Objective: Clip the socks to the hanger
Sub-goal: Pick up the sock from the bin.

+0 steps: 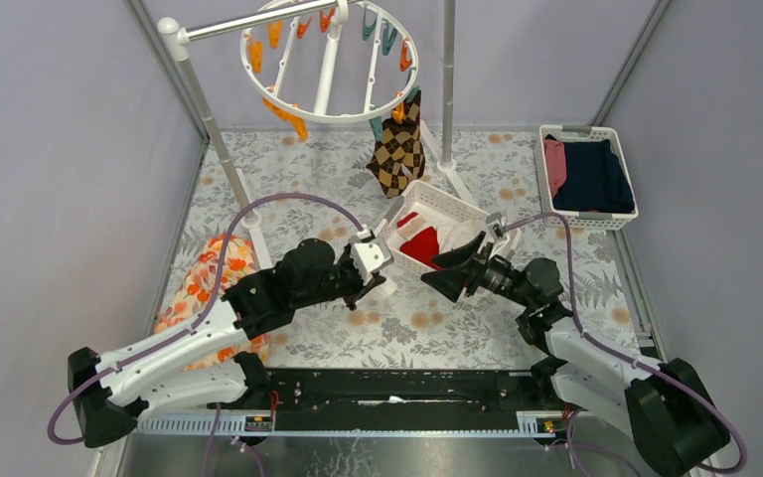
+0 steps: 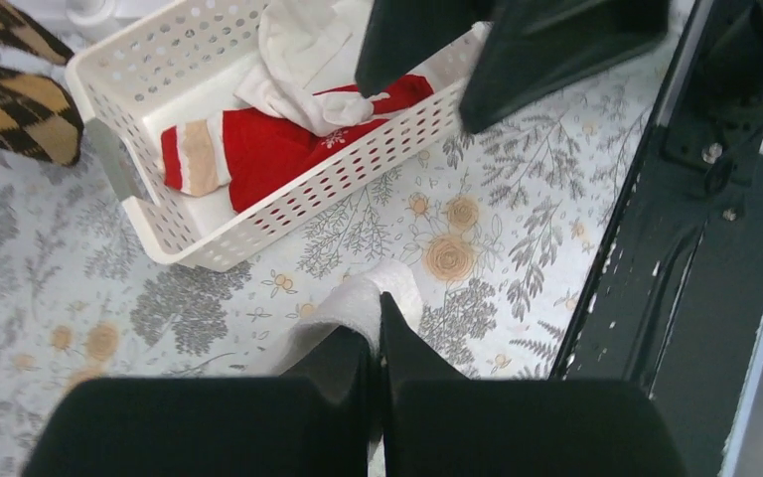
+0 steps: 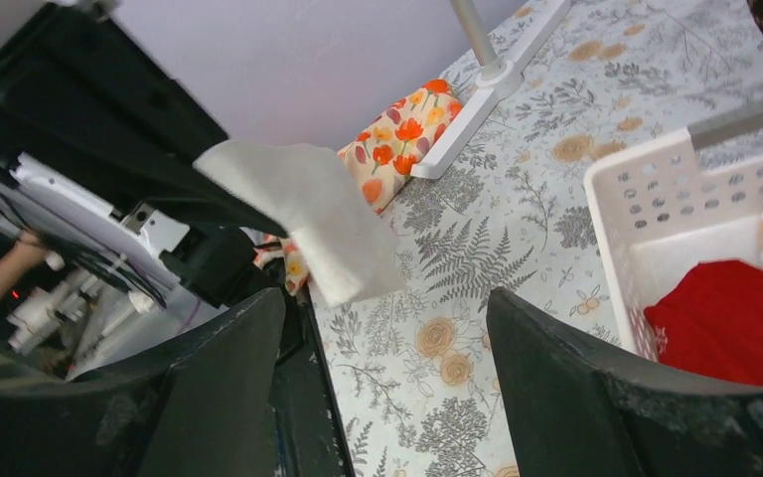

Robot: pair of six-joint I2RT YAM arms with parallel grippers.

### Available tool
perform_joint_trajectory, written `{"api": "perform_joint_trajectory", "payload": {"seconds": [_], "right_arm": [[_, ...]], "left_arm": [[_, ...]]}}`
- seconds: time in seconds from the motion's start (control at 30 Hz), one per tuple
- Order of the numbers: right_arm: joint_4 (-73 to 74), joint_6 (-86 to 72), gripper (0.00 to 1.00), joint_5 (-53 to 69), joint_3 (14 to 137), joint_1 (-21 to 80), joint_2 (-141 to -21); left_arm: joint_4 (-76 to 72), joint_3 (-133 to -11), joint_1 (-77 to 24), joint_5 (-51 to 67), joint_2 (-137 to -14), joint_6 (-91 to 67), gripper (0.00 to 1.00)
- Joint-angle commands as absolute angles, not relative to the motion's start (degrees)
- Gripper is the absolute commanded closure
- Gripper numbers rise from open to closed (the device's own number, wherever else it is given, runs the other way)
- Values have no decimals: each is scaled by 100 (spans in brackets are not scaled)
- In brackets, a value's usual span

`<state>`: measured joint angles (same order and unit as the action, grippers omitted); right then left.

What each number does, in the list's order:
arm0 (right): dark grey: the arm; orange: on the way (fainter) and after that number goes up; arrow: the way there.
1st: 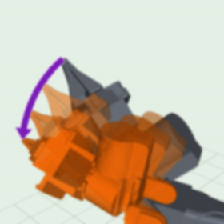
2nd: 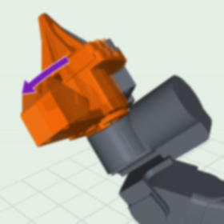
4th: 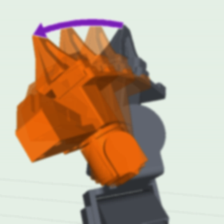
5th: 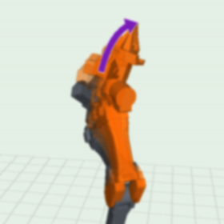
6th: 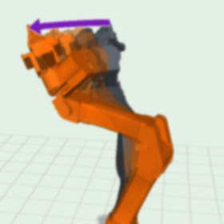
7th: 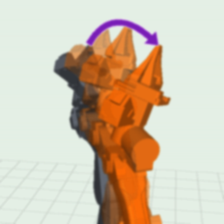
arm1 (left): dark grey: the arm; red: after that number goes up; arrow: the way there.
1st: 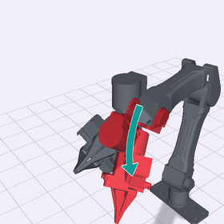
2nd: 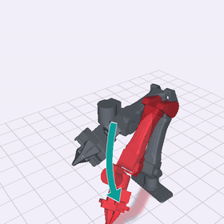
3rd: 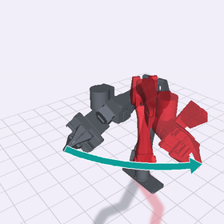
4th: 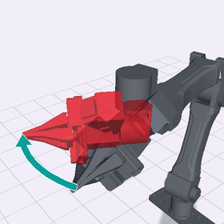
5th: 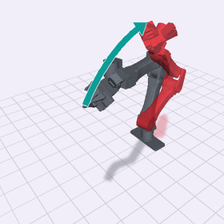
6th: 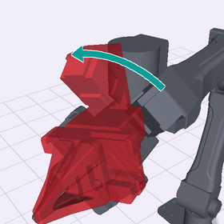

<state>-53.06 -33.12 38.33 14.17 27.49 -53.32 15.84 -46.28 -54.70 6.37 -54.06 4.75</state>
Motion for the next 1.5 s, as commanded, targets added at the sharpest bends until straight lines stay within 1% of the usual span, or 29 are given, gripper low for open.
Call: {"api": "perform_joint_trajectory", "payload": {"seconds": [0.0, 0.07, 0.1, 0.2, 0.27, 0.37, 0.5, 0.6, 0.67, 0.73, 0.8, 0.87, 1.07, 1.13, 1.23, 1.47], "right_arm": [[-7178, -4665, 19, 3264, 1039, 2779, -5794], [-7868, -5242, 19, 3112, 934, 2781, -6184], [-8450, -5509, 19, 3106, 891, 2789, -6491], [-9726, -6153, 19, 3260, 938, 2846, -7360], [-9780, -6306, 18, 3568, 1206, 2966, -7770], [-9782, -6018, 16, 3549, 1445, 3360, -8138], [-9783, -5762, 15, 3398, 1646, 3554, -8253], [-9784, -5748, 15, 3329, 1734, 3568, -8221], [-9784, -5697, 15, 3235, 1723, 3625, -8169], [-9784, -5541, 15, 3061, 1620, 3681, -8072], [-9780, -5225, 15, 2814, 1384, 3695, -7900], [-9778, -4734, 16, 2569, 1178, 3692, -7674], [-9789, -3680, 16, 2305, 896, 3862, -7295], [-9780, -3044, 17, 2207, 842, 4128, -7249], [-9750, -2017, 16, 1976, 775, 4559, -7254], [-9780, -890, 15, 1404, 941, 5053, -7546]], "left_arm": [[2265, -4915, -5811, 342, -5253, 1701, 97], [2495, -4975, -5961, 466, -5215, 2064, 96], [2660, -5020, -6045, 534, -5212, 2261, 96], [3260, -5238, -6216, 657, -5240, 2833, 97], [3650, -5433, -6248, 708, -5281, 3077, 100], [4049, -5700, -6266, 816, -5310, 3378, 100], [4293, -5844, -6267, 972, -5298, 3608, 100], [4277, -5919, -6267, 957, -5336, 3394, 100], [4128, -5990, -6267, 975, -5379, 2858, 100], [3922, -6106, -6250, 616, -5424, 2101, 100], [3785, -6191, -6184, 183, -5397, 1361, 100], [3671, -6230, -5998, 166, -5304, 817, 100], [3057, -6163, -5061, 1227, -5003, -687, 100], [2925, -6201, -4804, 1212, -5049, -1364, 100], [2780, -6334, -4499, 1519, -5182, -2124, 100], [1826, -6304, -3820, 3471, -5571, -3586, 100]]}}
